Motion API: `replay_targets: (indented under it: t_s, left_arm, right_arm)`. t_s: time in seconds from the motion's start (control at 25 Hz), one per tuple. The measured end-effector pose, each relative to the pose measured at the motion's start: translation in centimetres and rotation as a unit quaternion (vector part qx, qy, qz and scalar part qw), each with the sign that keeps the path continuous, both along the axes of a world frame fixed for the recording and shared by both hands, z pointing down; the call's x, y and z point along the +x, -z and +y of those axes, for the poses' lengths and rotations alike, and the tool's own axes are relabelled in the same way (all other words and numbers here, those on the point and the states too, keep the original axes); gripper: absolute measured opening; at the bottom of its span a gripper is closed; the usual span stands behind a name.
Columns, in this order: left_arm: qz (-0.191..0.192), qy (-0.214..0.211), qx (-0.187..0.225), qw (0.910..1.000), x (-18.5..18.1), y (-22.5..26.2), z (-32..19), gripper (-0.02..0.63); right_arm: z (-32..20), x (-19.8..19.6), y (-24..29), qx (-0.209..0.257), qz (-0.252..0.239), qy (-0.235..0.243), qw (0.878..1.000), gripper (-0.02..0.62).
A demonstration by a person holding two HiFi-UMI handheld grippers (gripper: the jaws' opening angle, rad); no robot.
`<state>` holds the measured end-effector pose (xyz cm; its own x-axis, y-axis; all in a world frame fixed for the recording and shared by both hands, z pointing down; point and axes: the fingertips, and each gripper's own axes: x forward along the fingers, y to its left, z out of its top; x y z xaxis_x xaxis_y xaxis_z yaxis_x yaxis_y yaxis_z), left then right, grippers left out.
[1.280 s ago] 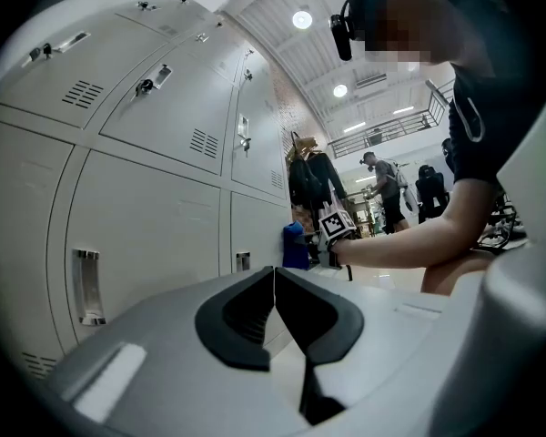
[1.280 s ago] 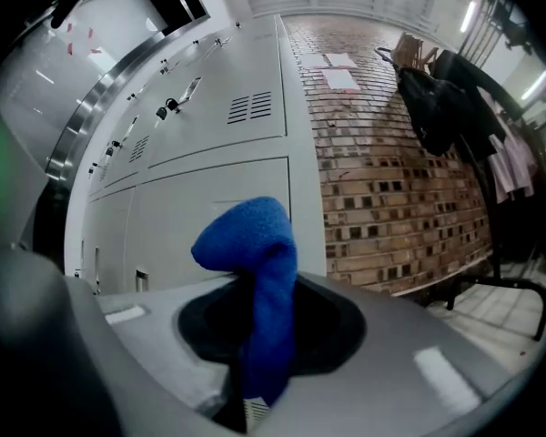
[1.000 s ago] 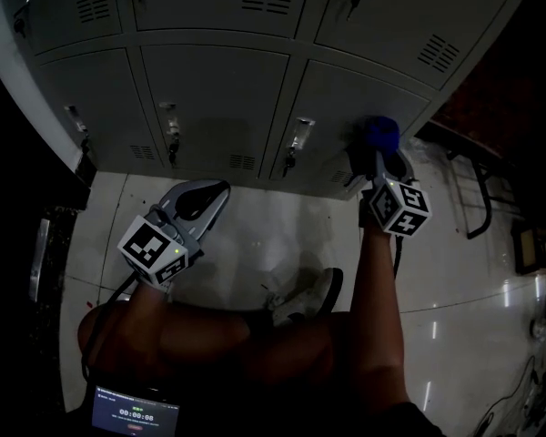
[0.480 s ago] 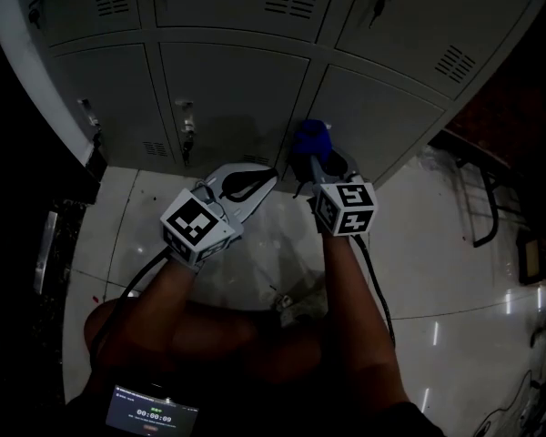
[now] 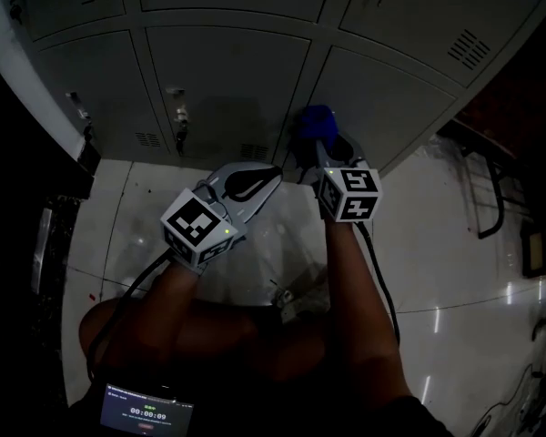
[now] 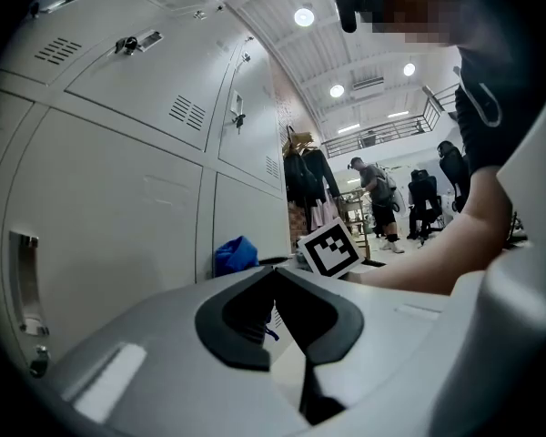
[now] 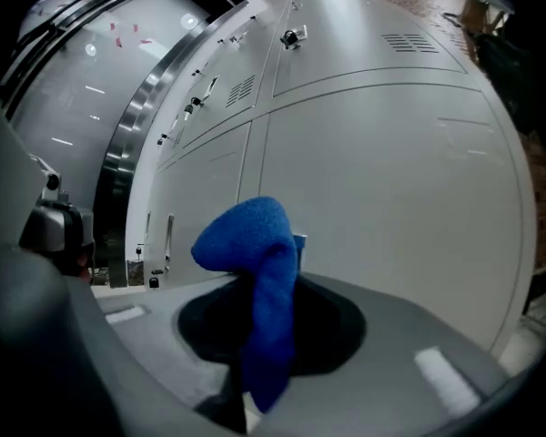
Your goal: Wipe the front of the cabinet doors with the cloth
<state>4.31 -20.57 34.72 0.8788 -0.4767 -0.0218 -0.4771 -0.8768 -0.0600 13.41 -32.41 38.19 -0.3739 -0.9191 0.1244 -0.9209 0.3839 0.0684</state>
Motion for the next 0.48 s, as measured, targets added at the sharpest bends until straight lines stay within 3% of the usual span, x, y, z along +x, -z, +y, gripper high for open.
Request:
replay_targets:
  t_s: [0.28, 0.48]
  left_arm:
    - [0.004, -0.014, -0.009, 0.9999, 0.9, -0.9, 1.4, 0.011]
    - [0.001, -0.020, -0.009, 0.9998, 1.1, -1.1, 2.1, 0.011]
  right_arm:
    - [0.4, 5.8, -1.1, -0.008, -0.019, -0.063, 0.998, 0.074]
    - [0.9, 9.3, -0.9, -0.004, -0.004, -0.098, 0.995, 0.074]
